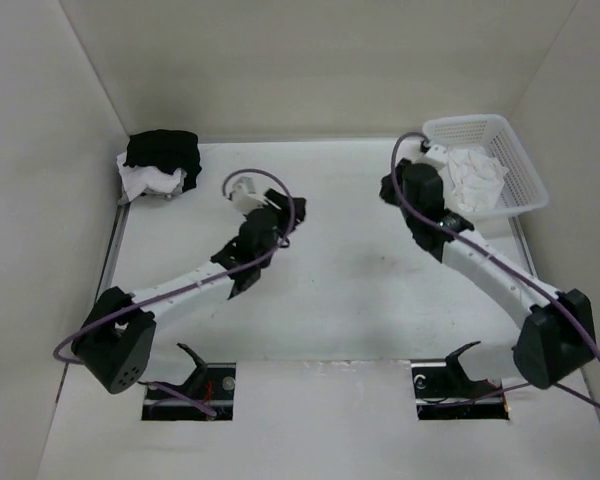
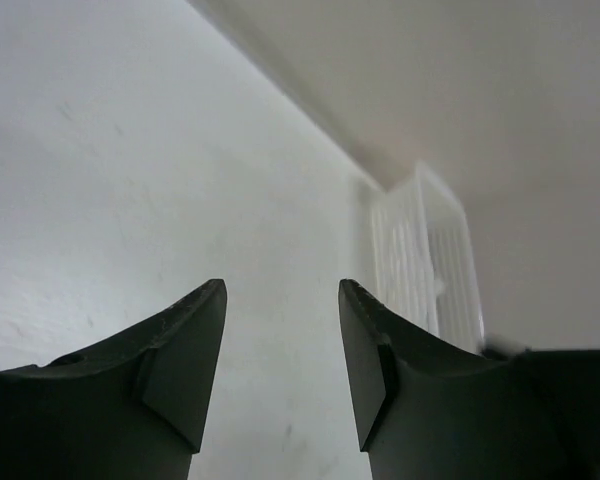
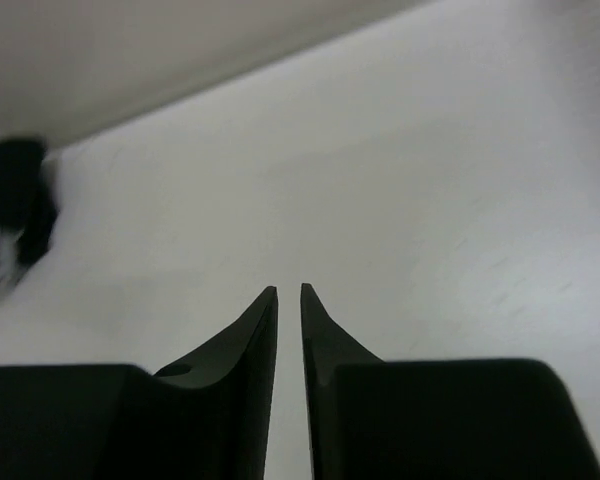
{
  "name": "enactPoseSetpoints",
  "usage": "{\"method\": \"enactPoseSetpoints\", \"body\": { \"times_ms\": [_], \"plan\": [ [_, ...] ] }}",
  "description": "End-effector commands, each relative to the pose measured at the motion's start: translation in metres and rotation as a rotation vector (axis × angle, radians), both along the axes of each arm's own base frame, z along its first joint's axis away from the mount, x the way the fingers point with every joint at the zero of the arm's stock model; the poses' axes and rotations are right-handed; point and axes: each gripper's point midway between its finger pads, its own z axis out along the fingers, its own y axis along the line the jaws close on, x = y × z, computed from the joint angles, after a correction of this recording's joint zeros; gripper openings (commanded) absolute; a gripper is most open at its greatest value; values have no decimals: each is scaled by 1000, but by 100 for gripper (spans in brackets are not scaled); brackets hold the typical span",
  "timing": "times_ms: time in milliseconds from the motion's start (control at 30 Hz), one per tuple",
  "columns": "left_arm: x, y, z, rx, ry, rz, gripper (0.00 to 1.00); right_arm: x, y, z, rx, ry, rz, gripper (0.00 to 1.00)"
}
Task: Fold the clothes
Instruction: Grab the tank top from the pile
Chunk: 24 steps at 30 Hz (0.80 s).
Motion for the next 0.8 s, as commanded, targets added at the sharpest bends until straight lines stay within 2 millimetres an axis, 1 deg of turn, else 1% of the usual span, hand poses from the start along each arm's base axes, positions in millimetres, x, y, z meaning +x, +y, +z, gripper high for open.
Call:
{"method": "enactPoseSetpoints", "body": {
  "times_ms": [0, 33, 67, 100, 133, 167, 233, 267, 300, 333, 367, 433, 533, 600, 767],
  "plan": [
    [-40, -59, -19, 130, -29, -218, 49, 48, -106, 10, -167, -17, -363, 26],
    [-58, -78, -30, 150, -18, -311, 49, 59, -135, 7, -175, -7, -447, 31],
    [-77, -90, -43, 164, 0, -383, 49, 70, -159, 2, -182, 11, -509, 35],
    [-97, -100, -55, 164, 19, -448, 50, 78, -176, -3, -186, 27, -545, 37],
    [-115, -107, -66, 174, 27, -506, 50, 87, -198, -8, -193, 42, -594, 40],
    [-130, -110, -74, 188, 25, -553, 51, 97, -218, -13, -206, 63, -629, 43],
    [-150, -108, -86, 214, 23, -619, 52, 113, -248, -22, -237, 104, -675, 47],
    [-156, -105, -90, 218, 24, -640, 52, 123, -266, -29, -255, 132, -691, 49],
    [-159, -100, -94, 220, 30, -651, 53, 131, -275, -37, -265, 156, -688, 49],
    [-162, -98, -97, 217, 33, -663, 53, 140, -288, -47, -269, 194, -688, 49],
    [-164, -97, -99, 213, 34, -675, 53, 145, -293, -53, -267, 216, -682, 49],
    [-165, -97, -101, 192, 39, -695, 54, 162, -301, -68, -268, 245, -659, 52],
    [-159, -100, -104, 159, 44, -705, 54, 182, -310, -85, -284, 271, -627, 53],
    [-154, -102, -105, 134, 55, -706, 54, 189, -317, -96, -296, 299, -629, 53],
    [-146, -102, -112, 76, 99, -712, 53, 206, -319, -117, -315, 350, -584, 52]
  ]
}}
